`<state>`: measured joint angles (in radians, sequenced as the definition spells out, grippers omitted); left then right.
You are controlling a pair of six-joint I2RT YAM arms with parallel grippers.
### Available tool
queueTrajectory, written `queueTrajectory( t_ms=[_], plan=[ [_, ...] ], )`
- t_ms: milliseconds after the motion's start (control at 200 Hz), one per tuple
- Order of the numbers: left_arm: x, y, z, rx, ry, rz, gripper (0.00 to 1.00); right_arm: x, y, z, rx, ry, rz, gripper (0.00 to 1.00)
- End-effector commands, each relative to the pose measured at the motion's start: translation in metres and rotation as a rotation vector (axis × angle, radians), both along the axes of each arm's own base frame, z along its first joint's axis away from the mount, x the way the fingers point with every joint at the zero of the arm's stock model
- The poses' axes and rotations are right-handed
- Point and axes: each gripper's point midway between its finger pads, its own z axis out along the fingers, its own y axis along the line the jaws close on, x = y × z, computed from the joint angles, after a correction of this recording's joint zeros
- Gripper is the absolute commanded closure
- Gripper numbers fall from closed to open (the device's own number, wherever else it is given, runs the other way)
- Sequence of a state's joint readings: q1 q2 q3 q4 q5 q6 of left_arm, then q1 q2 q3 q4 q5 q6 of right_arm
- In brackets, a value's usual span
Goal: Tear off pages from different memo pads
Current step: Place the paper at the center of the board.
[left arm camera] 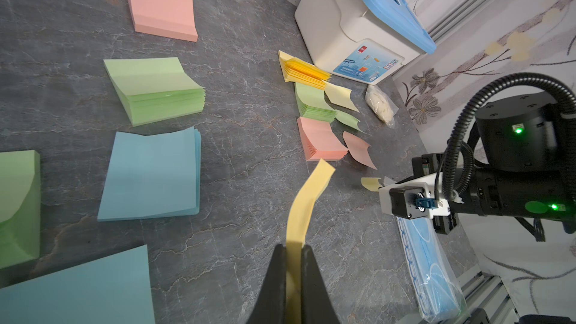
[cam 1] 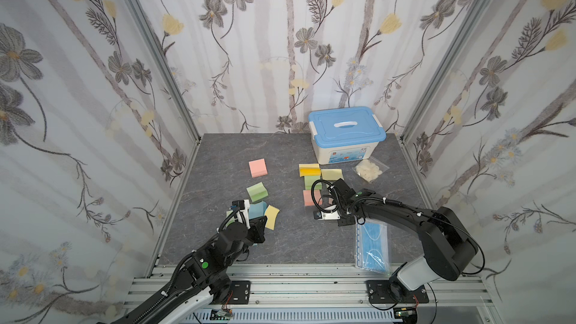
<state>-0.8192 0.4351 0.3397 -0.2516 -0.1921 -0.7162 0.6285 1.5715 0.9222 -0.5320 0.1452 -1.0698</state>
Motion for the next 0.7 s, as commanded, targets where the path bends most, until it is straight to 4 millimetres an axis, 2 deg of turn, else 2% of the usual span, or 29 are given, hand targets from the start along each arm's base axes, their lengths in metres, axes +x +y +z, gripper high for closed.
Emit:
queueTrajectory(
  t_ms=[0,135,155,205,270,335,375,589,629,694],
  plan=[
    [0.004,-0.006,0.01,-0.083,-0.006,0.014,1.0,0.001,0.006,-0.006,0.031,0.022,-0.009,0.98],
    [0.005,-0.008,0.01,-0.111,0.005,0.019,1.0,0.002,0.011,-0.005,0.065,0.026,-0.013,0.93],
    [0.005,-0.009,0.009,-0.113,0.006,0.019,1.0,0.0,0.01,-0.014,0.047,0.048,-0.02,0.91],
    [0.006,-0.009,0.008,-0.116,0.011,0.022,1.0,-0.001,0.008,-0.016,0.041,0.055,-0.036,0.87],
    [0.007,-0.011,0.007,-0.124,0.018,0.025,1.0,-0.011,0.007,-0.016,0.042,0.096,-0.037,0.74],
    [0.007,-0.014,0.005,-0.135,0.03,0.024,1.0,-0.03,0.004,-0.018,0.045,0.18,-0.037,0.59],
    [0.008,-0.016,0.004,-0.144,0.038,0.023,1.0,-0.033,0.011,-0.009,0.069,0.212,-0.035,0.53],
    [0.015,-0.035,-0.001,-0.208,0.097,0.011,1.0,-0.083,0.01,0.001,0.084,0.472,-0.093,0.52],
    [0.016,-0.039,-0.003,-0.222,0.112,0.011,1.0,-0.086,0.01,0.004,0.083,0.488,-0.111,0.53],
    [0.018,-0.044,-0.006,-0.245,0.139,0.013,1.0,-0.076,0.013,0.015,0.099,0.449,-0.161,0.53]
  ],
)
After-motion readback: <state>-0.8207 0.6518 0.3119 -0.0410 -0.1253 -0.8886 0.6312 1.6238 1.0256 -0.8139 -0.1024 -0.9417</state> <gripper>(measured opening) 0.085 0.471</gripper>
